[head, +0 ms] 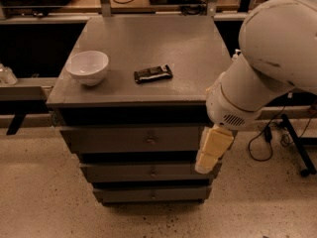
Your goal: Open top drawer
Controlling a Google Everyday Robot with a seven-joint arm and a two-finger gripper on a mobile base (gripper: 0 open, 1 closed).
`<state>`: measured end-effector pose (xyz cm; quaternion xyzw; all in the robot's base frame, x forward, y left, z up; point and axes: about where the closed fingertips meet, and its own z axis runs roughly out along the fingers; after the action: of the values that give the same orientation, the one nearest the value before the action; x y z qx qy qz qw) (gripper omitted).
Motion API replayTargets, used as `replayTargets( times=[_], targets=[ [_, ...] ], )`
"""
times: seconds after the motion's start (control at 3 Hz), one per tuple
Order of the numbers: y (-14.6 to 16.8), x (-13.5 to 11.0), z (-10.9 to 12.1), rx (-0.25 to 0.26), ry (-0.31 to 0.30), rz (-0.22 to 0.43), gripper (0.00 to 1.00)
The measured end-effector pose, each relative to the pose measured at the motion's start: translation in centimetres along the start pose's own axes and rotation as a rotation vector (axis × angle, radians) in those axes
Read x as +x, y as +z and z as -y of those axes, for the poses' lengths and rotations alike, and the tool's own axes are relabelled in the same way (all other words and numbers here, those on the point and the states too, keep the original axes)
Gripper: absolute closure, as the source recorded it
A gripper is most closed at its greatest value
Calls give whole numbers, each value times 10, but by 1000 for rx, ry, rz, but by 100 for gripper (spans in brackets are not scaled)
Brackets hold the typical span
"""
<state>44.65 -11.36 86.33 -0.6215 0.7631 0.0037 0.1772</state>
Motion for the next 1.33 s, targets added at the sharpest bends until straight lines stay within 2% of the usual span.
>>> replayTargets(
  times=[0.33,0.67,1.0,1.33],
  targets=[
    [1,1,0,1,1,-1,0],
    [31,3,-2,-37,-87,-10,0],
    [77,13,-8,-72,-199,20,0],
    [114,18,-6,-54,-294,101,0]
  ],
)
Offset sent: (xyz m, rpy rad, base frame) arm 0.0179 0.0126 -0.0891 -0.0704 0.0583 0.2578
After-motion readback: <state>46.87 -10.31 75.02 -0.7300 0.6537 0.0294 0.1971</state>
